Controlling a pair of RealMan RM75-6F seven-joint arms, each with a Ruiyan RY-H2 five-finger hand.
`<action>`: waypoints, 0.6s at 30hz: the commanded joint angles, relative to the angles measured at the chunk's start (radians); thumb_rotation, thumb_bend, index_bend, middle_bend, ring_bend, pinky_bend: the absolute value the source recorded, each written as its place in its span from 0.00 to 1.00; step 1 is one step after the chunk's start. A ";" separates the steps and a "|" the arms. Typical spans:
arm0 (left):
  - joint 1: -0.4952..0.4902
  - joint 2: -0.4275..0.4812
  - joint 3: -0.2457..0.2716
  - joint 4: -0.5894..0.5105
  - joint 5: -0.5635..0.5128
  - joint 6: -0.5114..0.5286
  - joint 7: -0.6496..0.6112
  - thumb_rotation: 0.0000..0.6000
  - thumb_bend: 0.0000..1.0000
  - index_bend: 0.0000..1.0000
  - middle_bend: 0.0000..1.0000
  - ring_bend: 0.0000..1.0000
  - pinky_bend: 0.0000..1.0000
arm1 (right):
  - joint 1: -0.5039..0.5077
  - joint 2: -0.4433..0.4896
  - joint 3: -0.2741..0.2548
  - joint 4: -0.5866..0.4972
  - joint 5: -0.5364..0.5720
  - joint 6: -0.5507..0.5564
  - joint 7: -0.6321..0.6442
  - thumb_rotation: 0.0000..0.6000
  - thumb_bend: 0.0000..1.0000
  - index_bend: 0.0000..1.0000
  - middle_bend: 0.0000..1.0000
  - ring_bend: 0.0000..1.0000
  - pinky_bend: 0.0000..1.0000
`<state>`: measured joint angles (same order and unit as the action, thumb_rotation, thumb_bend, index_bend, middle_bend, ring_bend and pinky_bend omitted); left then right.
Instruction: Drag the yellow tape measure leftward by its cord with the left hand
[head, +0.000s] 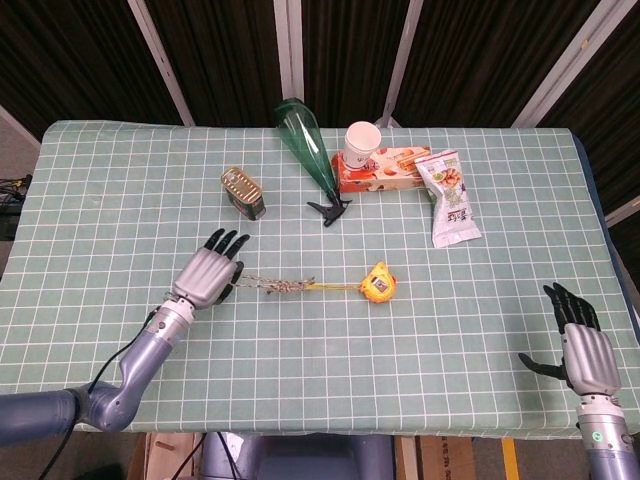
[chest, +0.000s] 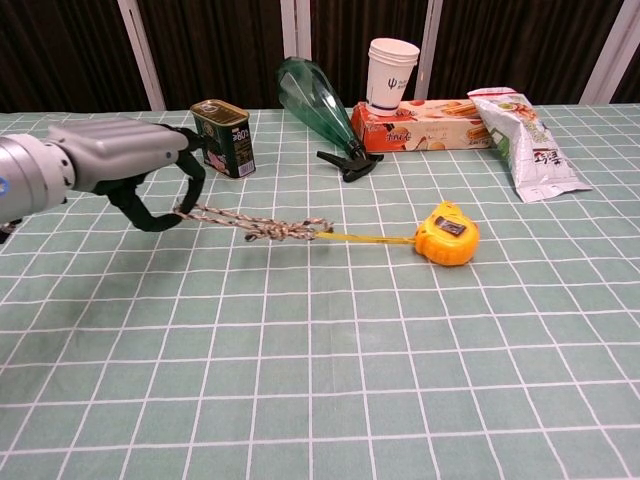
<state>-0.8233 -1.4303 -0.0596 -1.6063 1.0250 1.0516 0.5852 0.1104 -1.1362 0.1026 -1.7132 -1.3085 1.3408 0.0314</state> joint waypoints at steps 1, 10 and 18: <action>0.037 0.043 0.015 -0.016 0.019 0.031 -0.025 1.00 0.54 0.59 0.04 0.00 0.00 | -0.001 -0.001 -0.001 -0.001 -0.003 0.002 -0.003 1.00 0.17 0.00 0.00 0.00 0.00; 0.143 0.160 0.042 -0.014 0.041 0.105 -0.085 1.00 0.54 0.59 0.05 0.00 0.00 | -0.002 -0.003 -0.004 -0.006 -0.009 0.009 -0.014 1.00 0.17 0.00 0.00 0.00 0.00; 0.226 0.240 0.042 0.045 -0.010 0.141 -0.130 1.00 0.54 0.59 0.05 0.00 0.00 | -0.001 -0.004 -0.004 -0.006 -0.010 0.008 -0.018 1.00 0.17 0.00 0.00 0.00 0.00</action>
<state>-0.6028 -1.1954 -0.0166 -1.5679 1.0205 1.1900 0.4601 0.1089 -1.1401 0.0983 -1.7195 -1.3187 1.3489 0.0133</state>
